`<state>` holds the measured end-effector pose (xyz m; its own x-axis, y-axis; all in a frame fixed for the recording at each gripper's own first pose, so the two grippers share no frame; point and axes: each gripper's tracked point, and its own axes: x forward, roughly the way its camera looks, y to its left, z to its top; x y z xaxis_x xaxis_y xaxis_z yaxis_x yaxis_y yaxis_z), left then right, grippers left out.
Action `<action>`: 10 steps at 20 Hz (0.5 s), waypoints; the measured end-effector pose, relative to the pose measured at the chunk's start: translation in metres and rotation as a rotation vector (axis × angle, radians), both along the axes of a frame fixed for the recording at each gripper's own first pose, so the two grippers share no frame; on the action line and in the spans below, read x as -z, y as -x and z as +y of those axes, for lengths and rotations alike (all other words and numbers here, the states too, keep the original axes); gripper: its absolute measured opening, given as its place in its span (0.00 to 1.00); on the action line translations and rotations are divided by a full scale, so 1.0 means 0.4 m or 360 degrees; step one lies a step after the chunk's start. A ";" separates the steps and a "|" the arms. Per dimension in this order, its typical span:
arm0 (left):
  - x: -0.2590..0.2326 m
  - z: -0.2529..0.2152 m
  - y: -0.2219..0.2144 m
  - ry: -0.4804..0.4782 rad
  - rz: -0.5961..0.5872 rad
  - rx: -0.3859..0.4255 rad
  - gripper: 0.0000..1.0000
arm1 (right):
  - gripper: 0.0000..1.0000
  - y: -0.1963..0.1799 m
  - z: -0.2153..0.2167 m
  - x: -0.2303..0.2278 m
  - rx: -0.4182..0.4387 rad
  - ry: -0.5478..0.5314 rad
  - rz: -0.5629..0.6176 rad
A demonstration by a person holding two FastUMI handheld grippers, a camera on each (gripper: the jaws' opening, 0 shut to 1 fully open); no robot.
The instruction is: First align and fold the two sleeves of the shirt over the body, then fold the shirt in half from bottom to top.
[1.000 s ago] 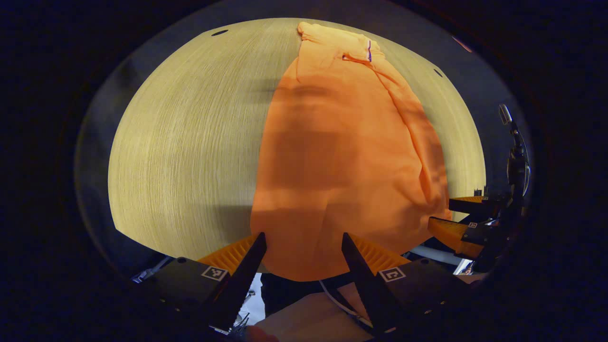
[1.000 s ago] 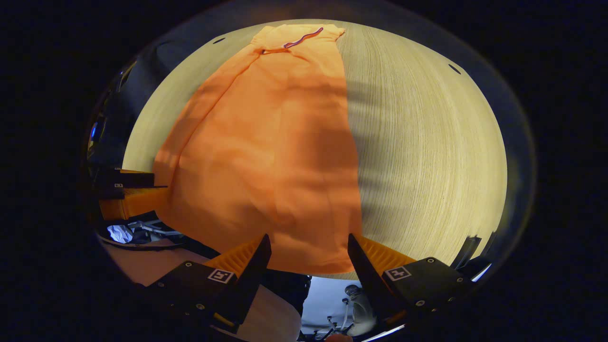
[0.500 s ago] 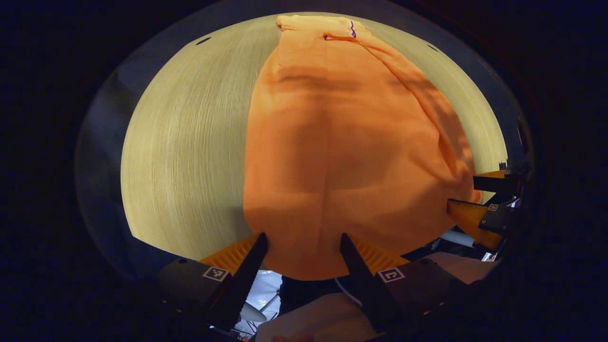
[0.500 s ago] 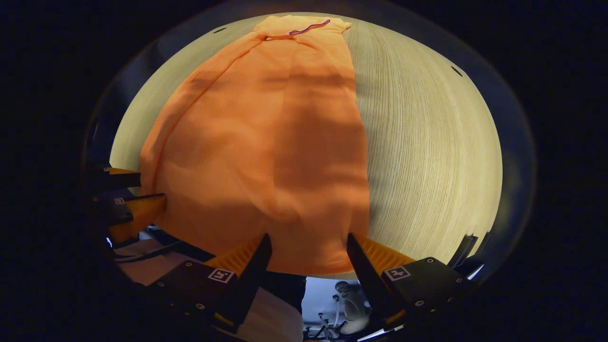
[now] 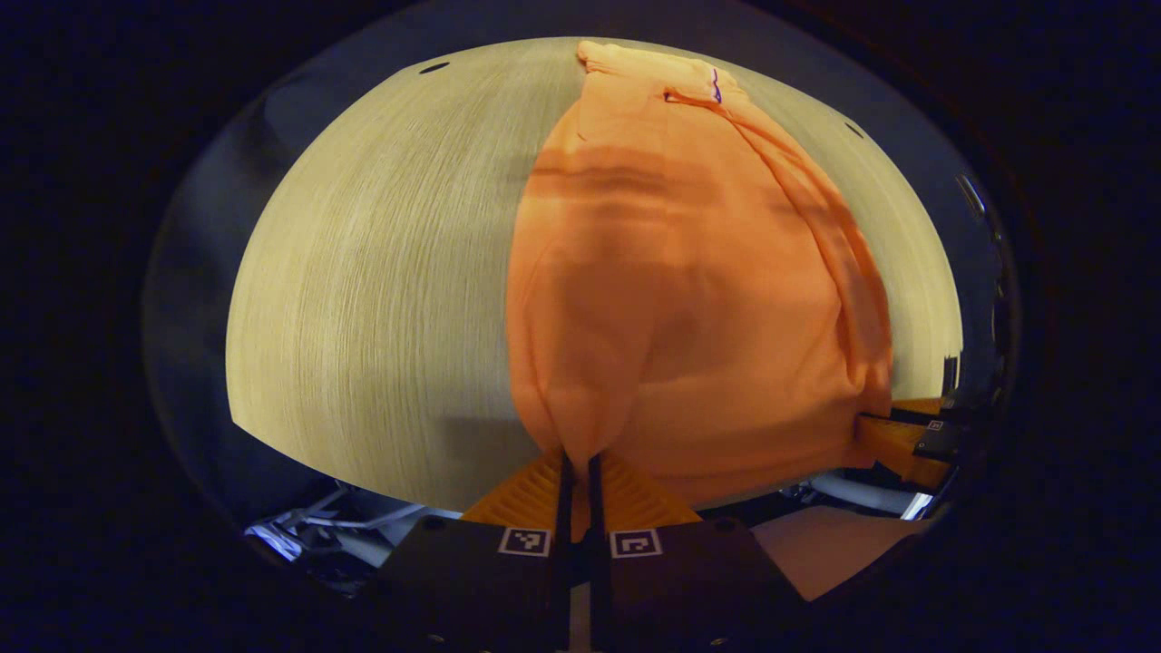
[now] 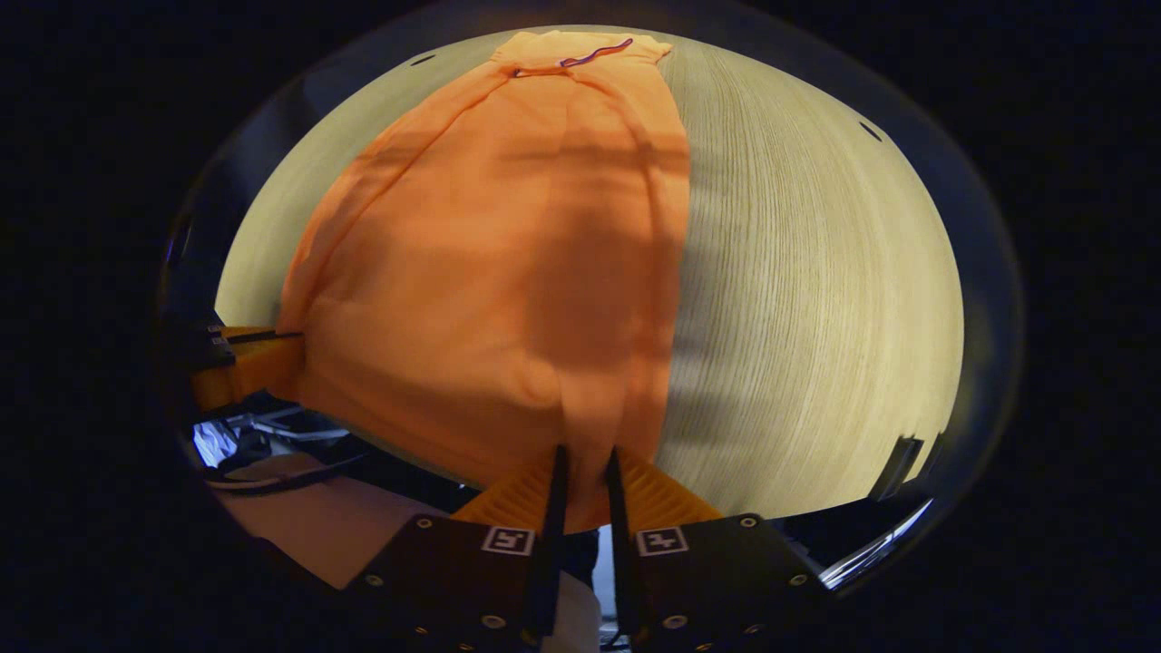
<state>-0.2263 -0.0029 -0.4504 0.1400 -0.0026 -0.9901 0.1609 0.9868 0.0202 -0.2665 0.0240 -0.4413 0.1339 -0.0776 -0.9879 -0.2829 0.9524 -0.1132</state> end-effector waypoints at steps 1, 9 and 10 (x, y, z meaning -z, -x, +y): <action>-0.012 -0.002 -0.005 0.0010 -0.0012 -0.0021 0.10 | 0.04 -0.002 0.007 0.006 0.0005 -0.0041 0.0010; -0.010 0.003 -0.010 0.0029 0.0011 -0.0017 0.01 | 0.05 0.007 0.036 0.004 0.0048 -0.0142 0.0060; -0.020 -0.001 -0.016 0.0042 0.0004 -0.0022 0.01 | 0.05 -0.003 0.038 -0.007 0.0034 -0.0141 0.0040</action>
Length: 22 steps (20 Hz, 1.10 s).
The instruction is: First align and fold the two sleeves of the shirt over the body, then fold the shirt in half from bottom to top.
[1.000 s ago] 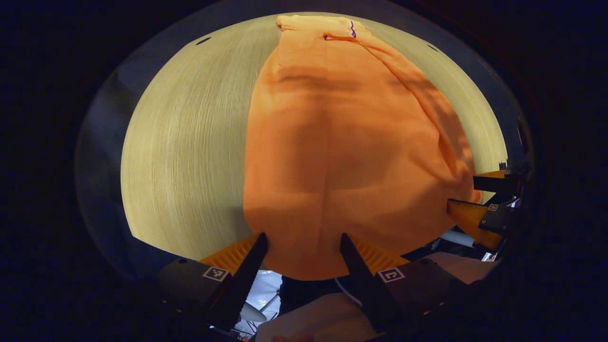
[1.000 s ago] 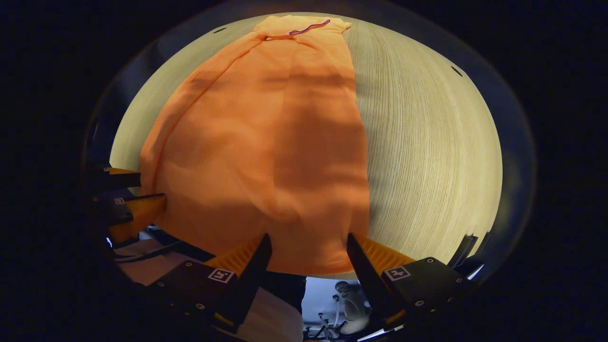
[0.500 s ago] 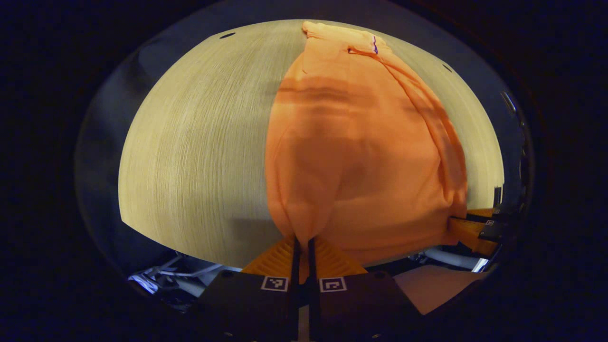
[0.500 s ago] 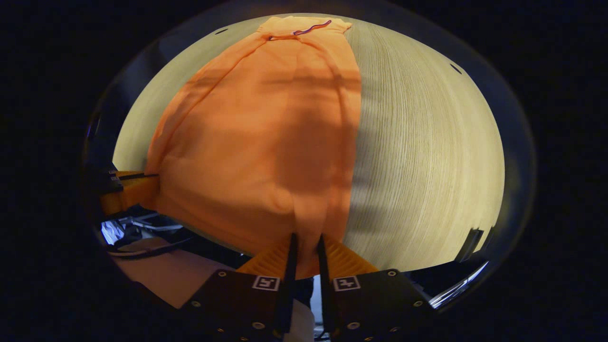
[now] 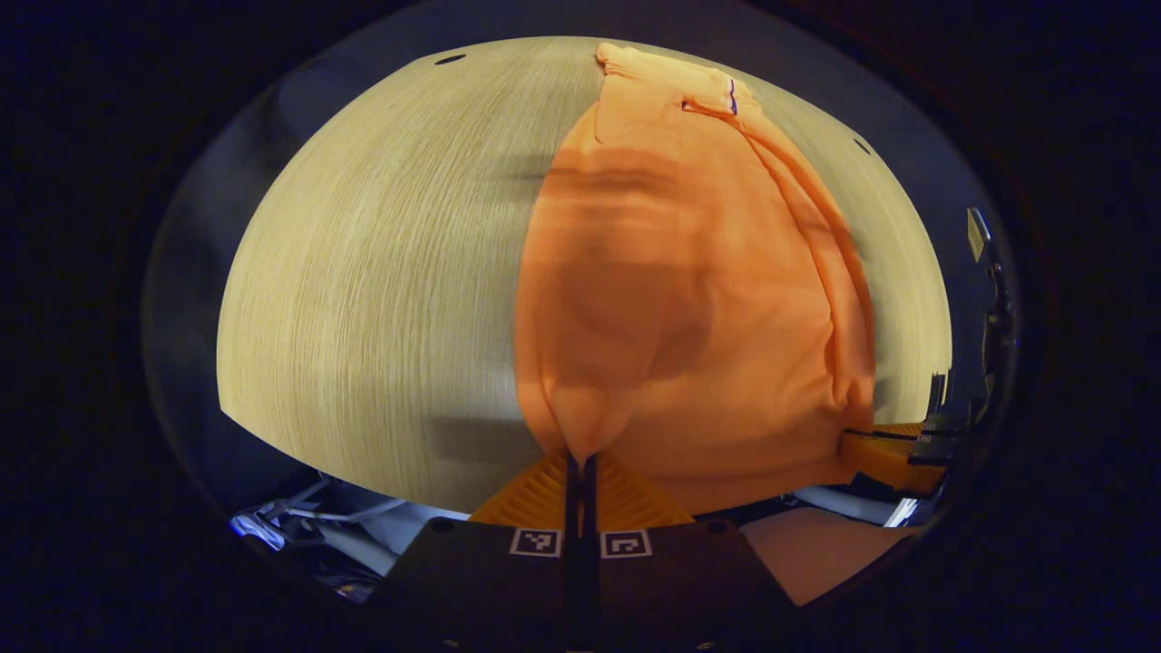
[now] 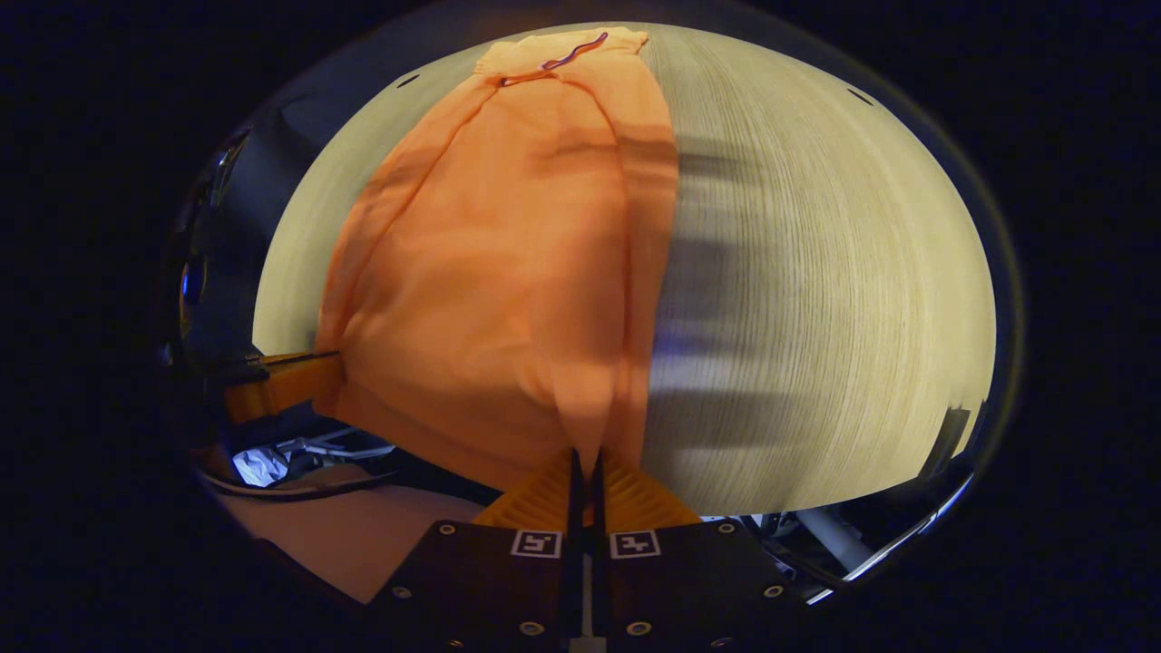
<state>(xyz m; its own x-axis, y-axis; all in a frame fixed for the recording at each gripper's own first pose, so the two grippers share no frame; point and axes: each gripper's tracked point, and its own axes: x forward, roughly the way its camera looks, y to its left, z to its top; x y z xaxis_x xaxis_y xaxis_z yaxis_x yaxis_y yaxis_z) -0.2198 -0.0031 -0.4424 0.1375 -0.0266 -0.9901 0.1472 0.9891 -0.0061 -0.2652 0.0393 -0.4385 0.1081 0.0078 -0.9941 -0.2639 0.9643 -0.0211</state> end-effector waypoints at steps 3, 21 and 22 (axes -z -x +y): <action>-0.063 -0.023 -0.045 0.0062 -0.0069 0.0020 0.01 | 0.05 -0.026 0.027 -0.046 0.0000 -0.0075 -0.0034; -0.500 -0.209 -0.848 0.0267 -0.0857 0.0211 0.01 | 0.05 -0.684 0.121 -0.523 -0.0014 -0.0277 -0.0785; -0.518 -0.213 -0.907 0.0263 -0.0904 0.0222 0.01 | 0.05 -0.725 0.124 -0.536 -0.0017 -0.0270 -0.0813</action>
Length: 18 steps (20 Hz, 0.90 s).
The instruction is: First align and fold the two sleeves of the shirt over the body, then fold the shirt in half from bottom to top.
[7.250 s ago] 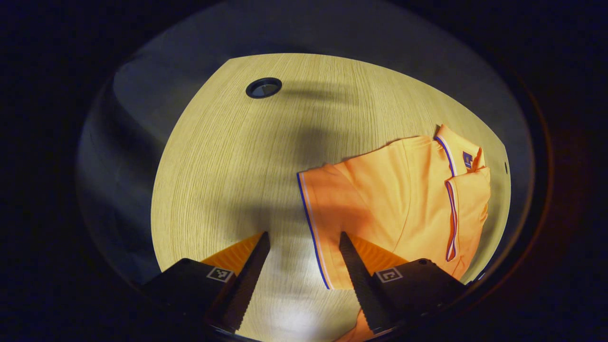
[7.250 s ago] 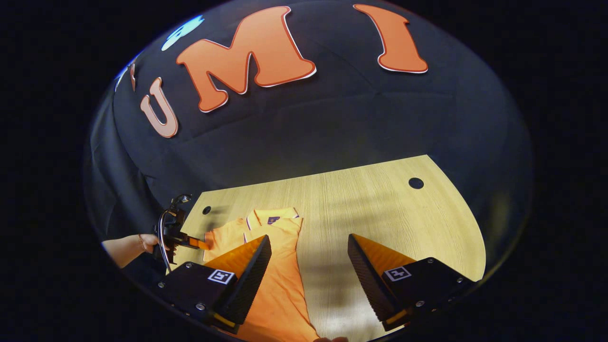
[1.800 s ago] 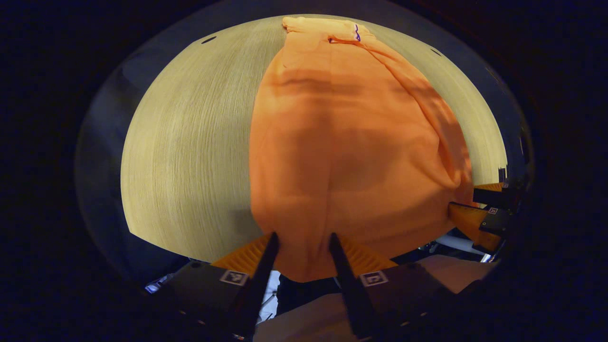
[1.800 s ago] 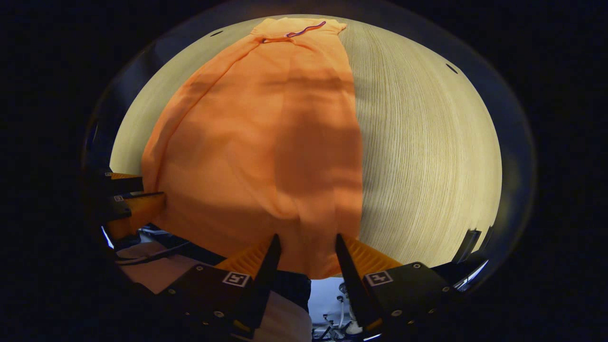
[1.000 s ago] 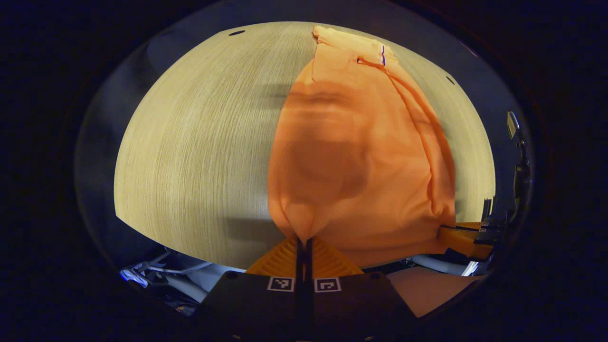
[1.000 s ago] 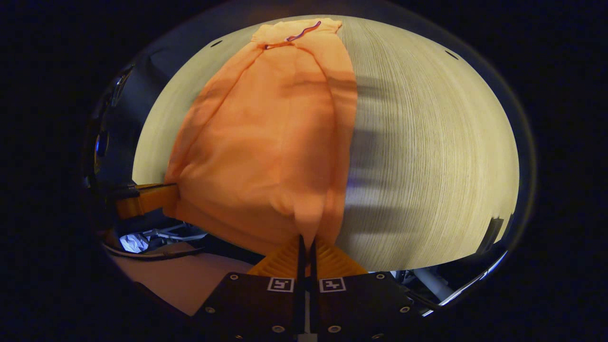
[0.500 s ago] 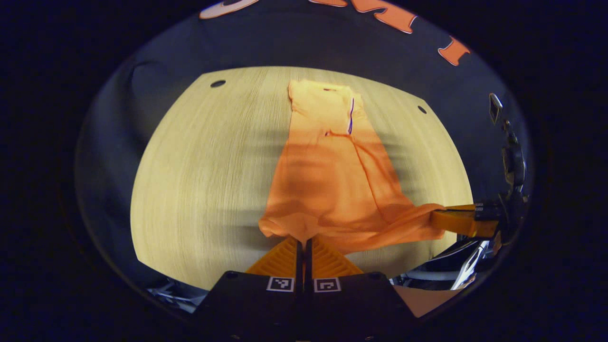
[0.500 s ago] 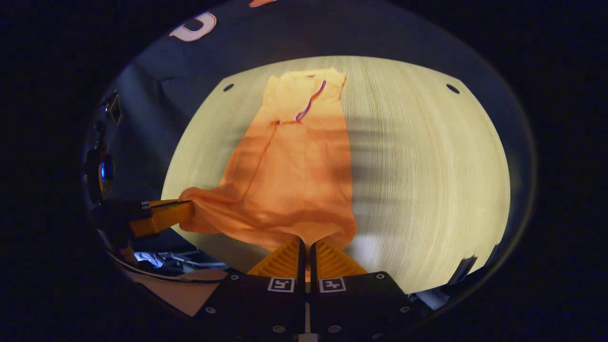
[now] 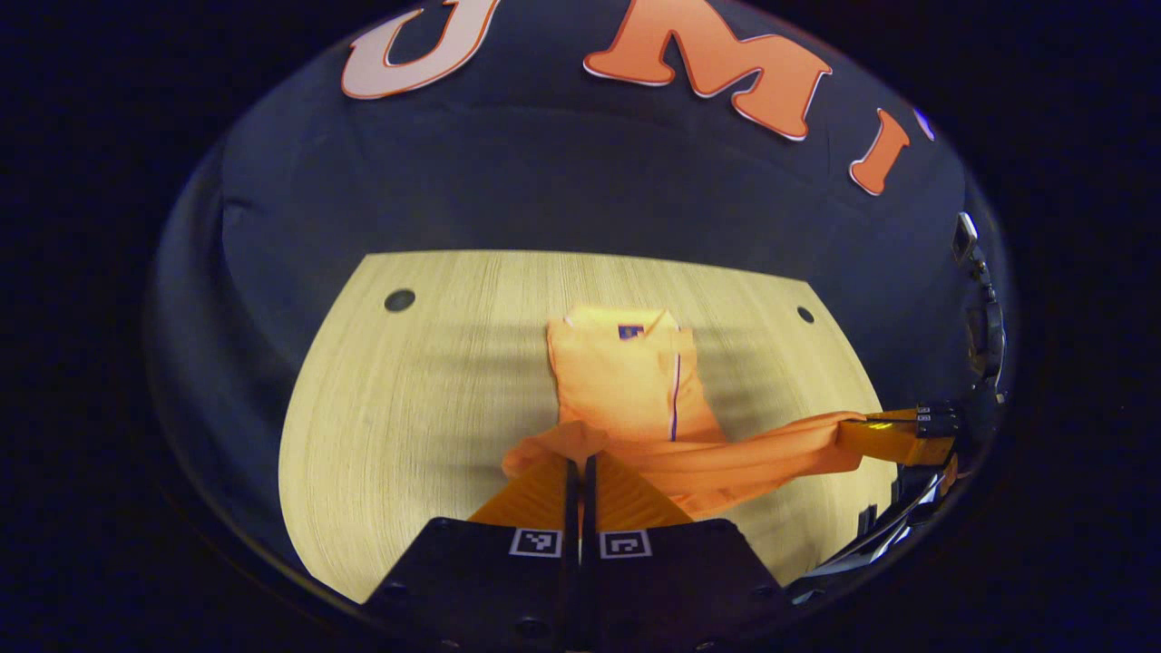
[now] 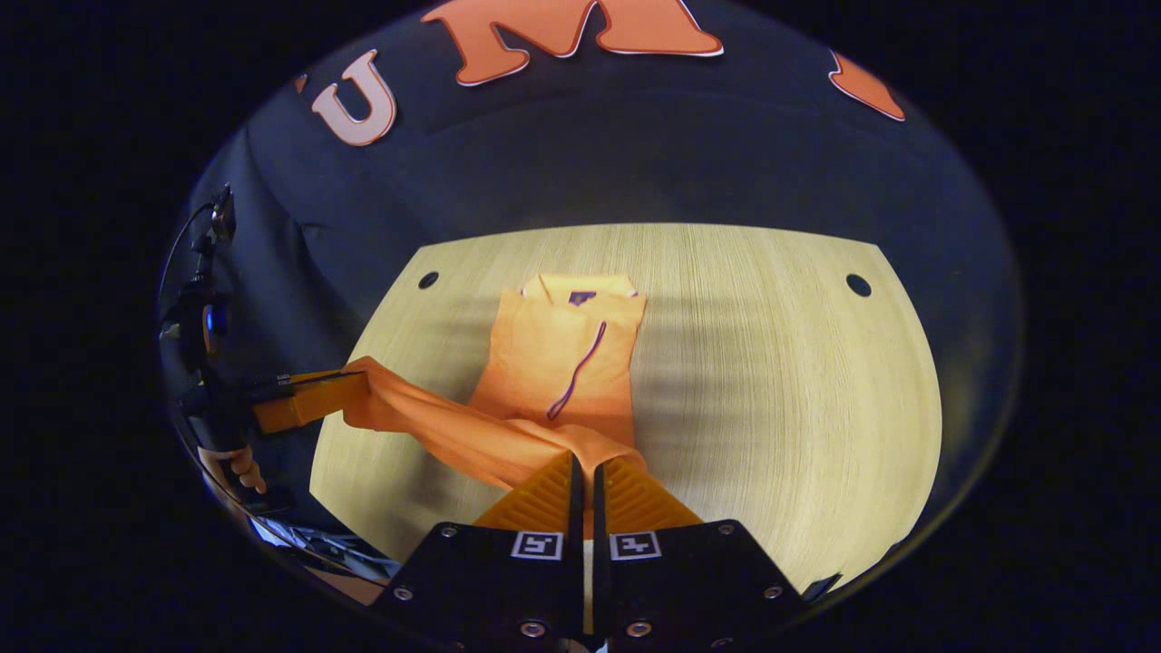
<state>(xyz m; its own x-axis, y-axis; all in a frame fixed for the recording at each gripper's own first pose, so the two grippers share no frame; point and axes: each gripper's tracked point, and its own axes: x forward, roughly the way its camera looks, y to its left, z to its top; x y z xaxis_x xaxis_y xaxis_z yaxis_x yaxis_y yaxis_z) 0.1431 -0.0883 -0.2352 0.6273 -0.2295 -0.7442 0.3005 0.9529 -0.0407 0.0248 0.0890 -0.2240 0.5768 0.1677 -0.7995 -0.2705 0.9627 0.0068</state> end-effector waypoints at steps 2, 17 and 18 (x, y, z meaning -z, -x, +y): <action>-0.030 -0.012 -0.096 0.0002 -0.0078 0.0007 0.01 | 0.05 -0.092 0.000 -0.011 0.0002 0.0026 -0.0071; 0.242 0.004 -0.445 -0.0163 0.0058 -0.0112 0.01 | 0.02 -0.502 -0.024 0.155 0.0238 0.0009 -0.0102; 0.240 0.005 -0.452 -0.0151 0.0045 -0.0110 0.01 | 0.02 -0.511 -0.033 0.161 0.0263 0.0020 -0.0109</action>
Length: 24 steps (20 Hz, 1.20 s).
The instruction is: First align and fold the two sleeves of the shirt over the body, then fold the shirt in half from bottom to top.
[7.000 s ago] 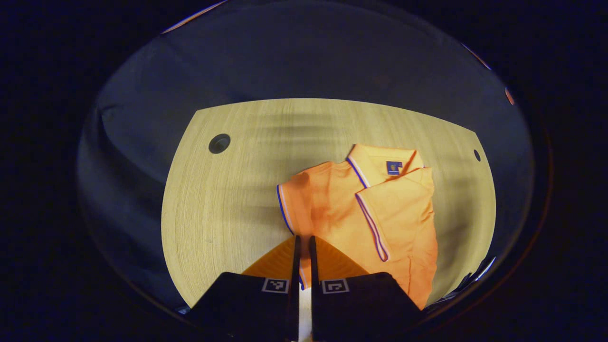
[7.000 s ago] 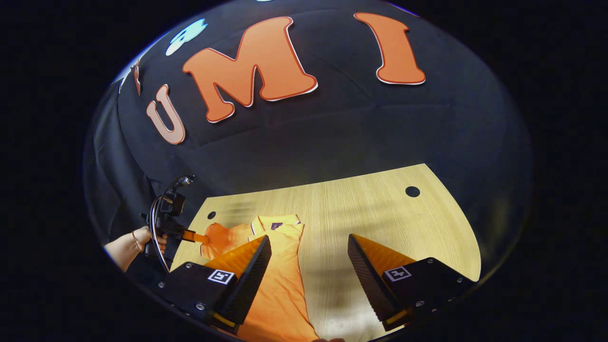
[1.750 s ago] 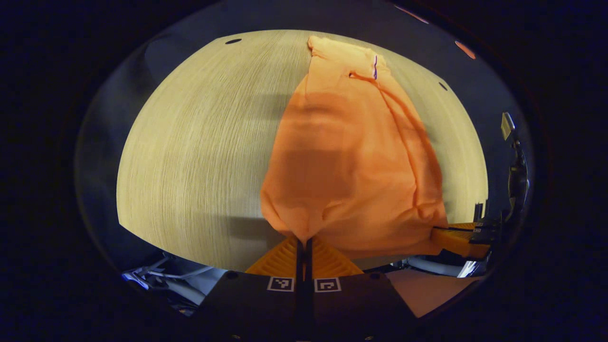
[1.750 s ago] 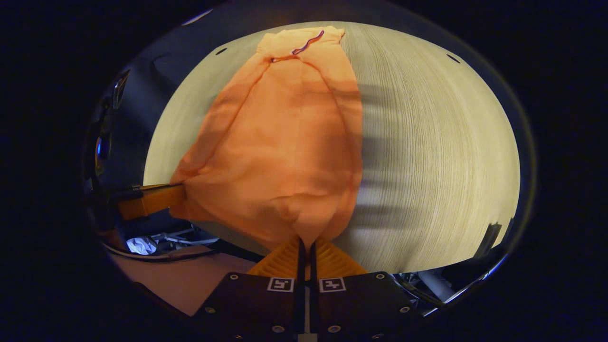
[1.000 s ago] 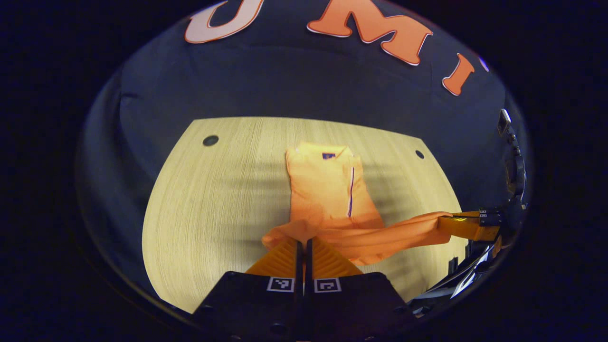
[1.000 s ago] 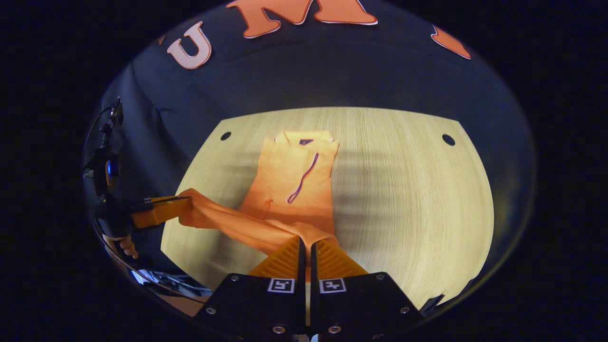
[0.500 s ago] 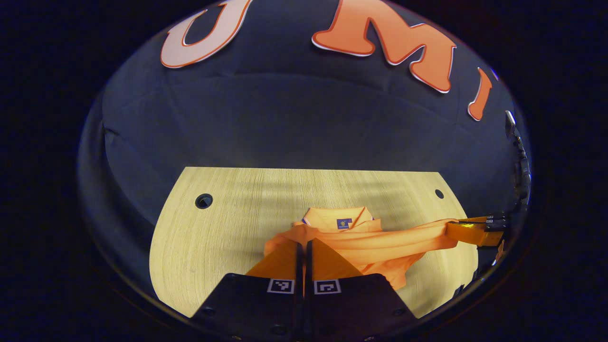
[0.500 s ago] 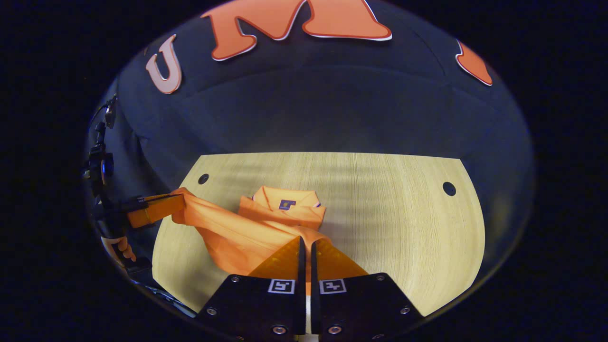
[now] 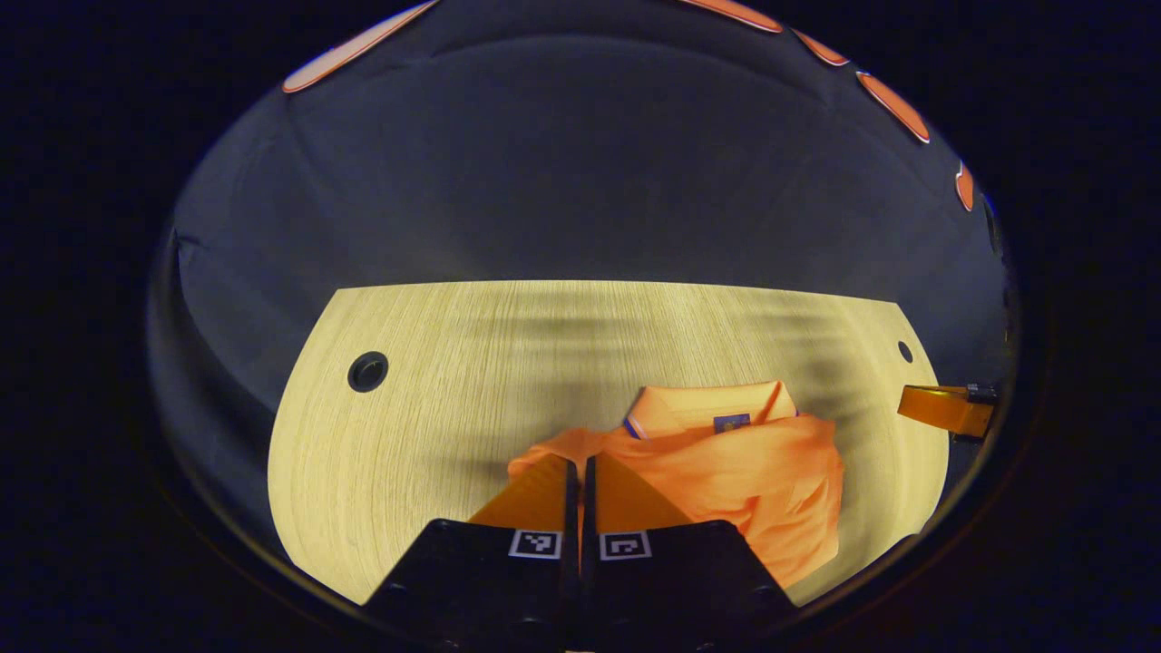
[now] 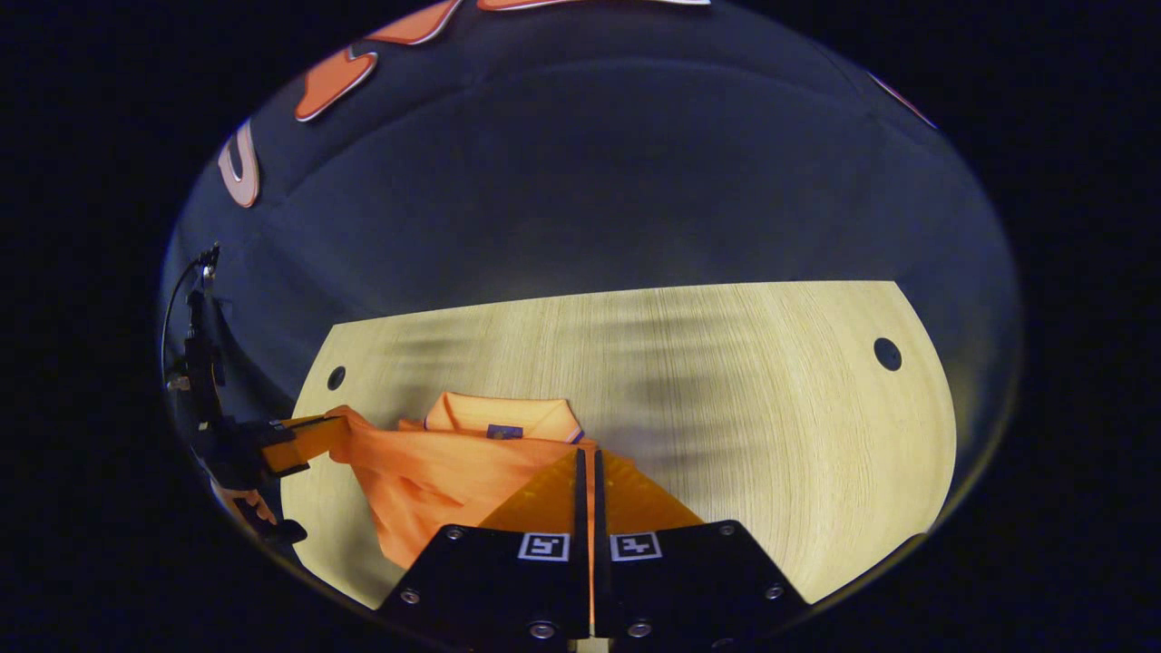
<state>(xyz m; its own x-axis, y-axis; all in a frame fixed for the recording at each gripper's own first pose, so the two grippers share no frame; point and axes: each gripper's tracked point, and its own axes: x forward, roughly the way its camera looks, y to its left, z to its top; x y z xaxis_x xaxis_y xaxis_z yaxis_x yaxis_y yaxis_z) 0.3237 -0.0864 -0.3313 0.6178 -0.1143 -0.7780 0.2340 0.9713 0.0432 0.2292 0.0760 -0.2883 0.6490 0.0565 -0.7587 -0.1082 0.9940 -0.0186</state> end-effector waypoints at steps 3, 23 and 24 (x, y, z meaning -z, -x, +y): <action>-0.007 -0.028 -0.022 0.0052 -0.0058 0.0046 0.08 | 0.24 0.000 0.009 0.002 0.0017 -0.0050 0.0020; -0.573 -0.074 0.198 0.0075 -0.0802 0.0056 0.97 | 0.98 0.219 0.096 -0.460 -0.0184 -0.0151 -0.0562; -0.612 -0.082 0.224 0.0095 -0.0844 0.0056 0.96 | 0.98 0.244 0.099 -0.492 -0.0198 -0.0163 -0.0596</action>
